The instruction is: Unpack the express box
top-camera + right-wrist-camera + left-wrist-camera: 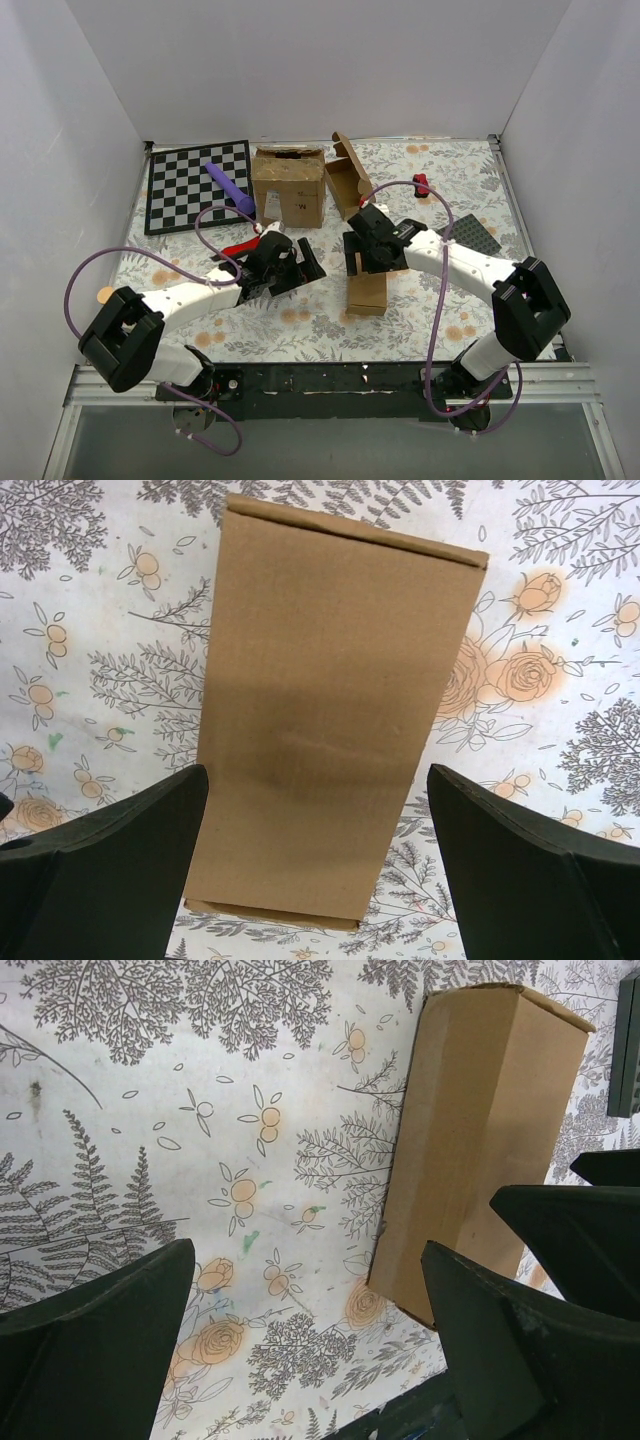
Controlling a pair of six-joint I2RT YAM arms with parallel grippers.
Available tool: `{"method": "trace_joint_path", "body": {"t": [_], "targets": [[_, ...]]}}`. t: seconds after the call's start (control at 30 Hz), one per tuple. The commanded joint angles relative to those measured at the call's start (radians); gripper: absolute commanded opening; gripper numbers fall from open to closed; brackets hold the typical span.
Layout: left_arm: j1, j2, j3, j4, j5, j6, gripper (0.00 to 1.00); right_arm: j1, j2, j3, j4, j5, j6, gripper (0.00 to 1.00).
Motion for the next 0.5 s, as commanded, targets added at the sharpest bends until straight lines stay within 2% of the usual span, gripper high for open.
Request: {"method": "trace_joint_path", "body": {"t": [0.0, 0.13, 0.2, 0.23, 0.27, 0.33, 0.37, 0.4, 0.47], "targets": [[0.003, -0.051, -0.026, 0.022, 0.003, -0.004, 0.98, 0.031, 0.005, 0.017, -0.001, 0.033, 0.032, 0.98], [0.004, -0.043, -0.032, 0.027, 0.013, -0.008, 0.98, 0.042, -0.025, 0.034, -0.007, 0.090, 0.037, 0.98], [0.002, -0.034, -0.034, 0.031, 0.017, -0.010, 0.98, 0.040, -0.068, 0.021, 0.002, 0.147, 0.028, 0.92], [0.002, -0.028, -0.032, 0.033, 0.053, -0.011, 0.97, 0.040, -0.081, 0.015, 0.003, 0.171, 0.011, 0.85], [0.002, -0.025, -0.034, 0.036, 0.059, -0.011, 0.96, 0.036, -0.091, 0.009, 0.000, 0.215, 0.005, 0.67], [0.002, -0.020, -0.037, 0.045, 0.072, -0.011, 0.94, 0.027, -0.122, -0.029, 0.016, 0.237, -0.014, 0.44], [0.002, -0.022, -0.040, 0.048, 0.075, -0.011, 0.93, 0.014, -0.134, -0.055, 0.039, 0.218, -0.044, 0.18], [0.002, -0.022, -0.041, 0.054, 0.078, -0.011, 0.93, 0.008, -0.157, -0.099, 0.060, 0.204, -0.050, 0.03], [0.002, -0.019, -0.041, 0.059, 0.087, -0.011, 0.91, 0.000, -0.176, -0.143, 0.109, 0.172, -0.054, 0.01]]}}
